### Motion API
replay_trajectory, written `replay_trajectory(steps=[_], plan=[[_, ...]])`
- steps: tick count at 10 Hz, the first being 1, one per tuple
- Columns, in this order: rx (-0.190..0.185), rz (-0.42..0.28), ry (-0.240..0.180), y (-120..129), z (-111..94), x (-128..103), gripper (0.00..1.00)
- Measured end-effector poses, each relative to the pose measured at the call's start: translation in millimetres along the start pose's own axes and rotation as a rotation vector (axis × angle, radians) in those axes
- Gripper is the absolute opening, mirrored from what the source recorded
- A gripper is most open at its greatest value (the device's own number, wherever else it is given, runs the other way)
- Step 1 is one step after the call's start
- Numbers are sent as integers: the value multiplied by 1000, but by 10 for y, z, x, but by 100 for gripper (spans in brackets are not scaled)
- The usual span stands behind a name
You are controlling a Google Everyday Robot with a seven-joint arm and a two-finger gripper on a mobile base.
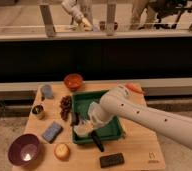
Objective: Place brush in paper cup
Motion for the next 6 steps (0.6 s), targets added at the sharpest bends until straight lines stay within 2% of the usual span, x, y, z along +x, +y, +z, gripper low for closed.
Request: replay_trajectory(steps=[1, 2, 6], plan=[[-6, 5, -9, -5, 18, 1, 77], [-11, 11, -15, -1, 28, -8, 80], [-26, 20, -30, -12, 39, -7, 80]])
